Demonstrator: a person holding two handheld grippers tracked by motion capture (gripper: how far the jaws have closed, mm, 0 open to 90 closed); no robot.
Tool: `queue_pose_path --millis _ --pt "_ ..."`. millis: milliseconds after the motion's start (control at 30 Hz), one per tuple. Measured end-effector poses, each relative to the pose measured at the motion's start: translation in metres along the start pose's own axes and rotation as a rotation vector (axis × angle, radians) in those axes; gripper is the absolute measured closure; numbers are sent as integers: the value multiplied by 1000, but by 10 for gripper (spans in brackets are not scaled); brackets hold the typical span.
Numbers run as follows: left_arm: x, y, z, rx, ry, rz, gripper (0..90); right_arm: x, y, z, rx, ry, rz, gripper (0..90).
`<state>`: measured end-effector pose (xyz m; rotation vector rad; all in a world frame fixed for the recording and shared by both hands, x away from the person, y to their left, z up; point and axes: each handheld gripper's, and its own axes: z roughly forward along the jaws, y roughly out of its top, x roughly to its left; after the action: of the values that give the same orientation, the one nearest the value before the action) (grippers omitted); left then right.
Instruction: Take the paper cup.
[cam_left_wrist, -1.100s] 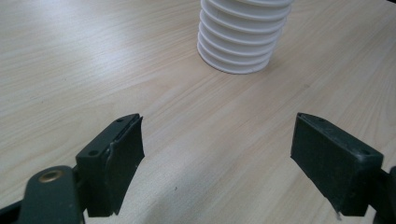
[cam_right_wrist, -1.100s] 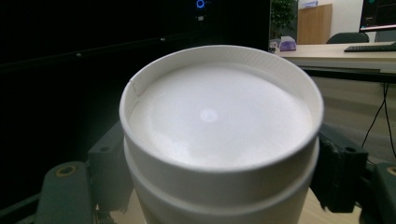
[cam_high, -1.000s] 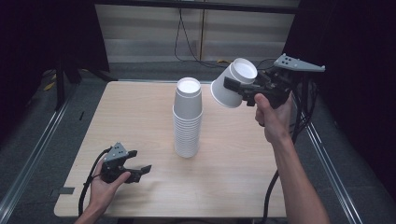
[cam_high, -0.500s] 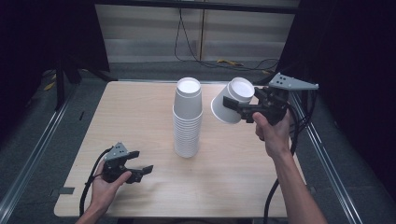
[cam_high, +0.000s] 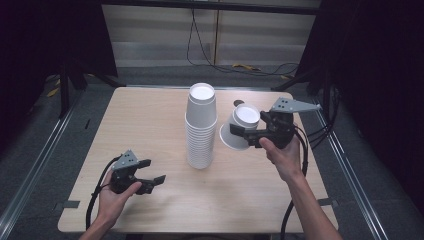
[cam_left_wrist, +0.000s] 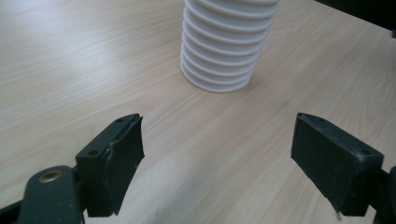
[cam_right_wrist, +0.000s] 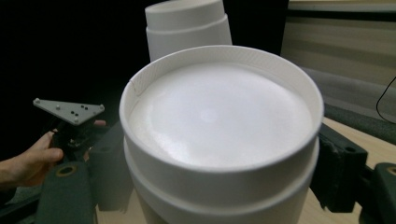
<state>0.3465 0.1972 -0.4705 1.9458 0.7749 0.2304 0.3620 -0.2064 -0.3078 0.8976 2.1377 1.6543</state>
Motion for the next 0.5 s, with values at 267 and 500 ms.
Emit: queue_pose_path --millis 267,500 --pt "-11 12 -2 -16 -50 44 167 3 -20 9 32 51 27 223" --pt "-15 19 5 -9 -51 81 167 5 -33 18 60 75 33 222"
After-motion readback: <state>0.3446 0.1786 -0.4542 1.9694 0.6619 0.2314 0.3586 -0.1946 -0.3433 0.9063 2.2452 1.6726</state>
